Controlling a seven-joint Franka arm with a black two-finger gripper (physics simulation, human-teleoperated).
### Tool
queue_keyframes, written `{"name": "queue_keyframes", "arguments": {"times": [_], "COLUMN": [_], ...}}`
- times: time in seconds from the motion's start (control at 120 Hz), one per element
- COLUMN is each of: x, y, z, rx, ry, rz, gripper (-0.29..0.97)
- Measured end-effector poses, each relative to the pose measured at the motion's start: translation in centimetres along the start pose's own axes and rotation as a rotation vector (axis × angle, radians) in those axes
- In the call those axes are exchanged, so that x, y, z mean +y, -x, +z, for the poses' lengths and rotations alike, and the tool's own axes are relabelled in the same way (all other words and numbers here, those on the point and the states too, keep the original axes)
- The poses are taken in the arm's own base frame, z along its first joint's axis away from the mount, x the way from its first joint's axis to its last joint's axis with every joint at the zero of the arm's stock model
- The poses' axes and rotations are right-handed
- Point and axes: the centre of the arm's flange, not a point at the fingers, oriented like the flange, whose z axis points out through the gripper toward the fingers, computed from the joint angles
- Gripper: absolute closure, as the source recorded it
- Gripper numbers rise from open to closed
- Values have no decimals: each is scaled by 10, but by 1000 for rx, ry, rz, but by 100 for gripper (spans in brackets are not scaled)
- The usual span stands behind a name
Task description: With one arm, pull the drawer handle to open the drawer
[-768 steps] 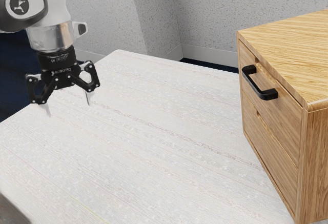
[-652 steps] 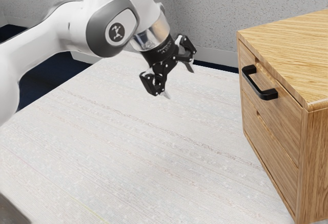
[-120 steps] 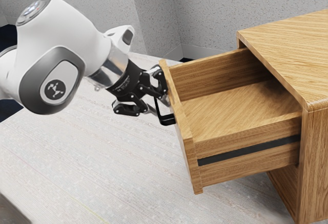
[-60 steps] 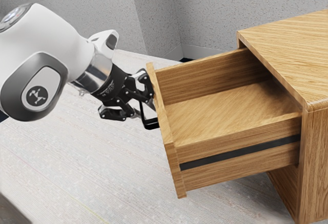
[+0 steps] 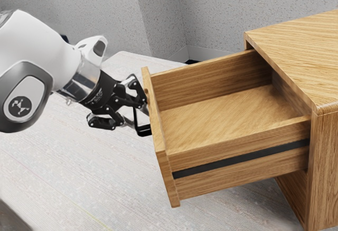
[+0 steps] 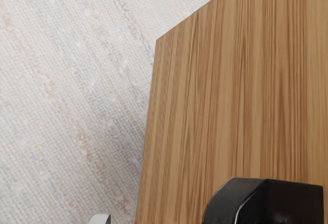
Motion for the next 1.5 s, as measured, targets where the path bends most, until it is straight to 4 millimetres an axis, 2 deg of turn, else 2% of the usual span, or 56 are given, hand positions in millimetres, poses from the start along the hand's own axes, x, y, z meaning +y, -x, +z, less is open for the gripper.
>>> {"name": "queue_keyframes", "arguments": {"times": [0.242,0.483,0.658,0.85,0.95,1.017,1.108,1.133,1.167,1.192,1.217,1.3,1.342,1.5], "x": [-17,-22,-24,-25,-22,-12,15,18,13,11,12,9,0,-34], "y": [2,4,1,3,1,-2,-20,-27,-49,-62,-71,-80,-90,-114], "z": [-9,-13,-15,-35,-52,-74,-134,-149,-164,-162,-151,-120,-109,-95], "rx": [9,13,26,52,90,122,140,132,140,135,122,72,56,10], "ry": [2,4,0,29,37,46,47,24,-28,-81,-140,-288,-346,-465], "rz": [-4,-5,3,22,46,59,-16,-56,-142,-196,-237,-331,-389,-572], "gripper": [47,47,37,33,32,31,23,21,18,16,14,9,8,4]}}
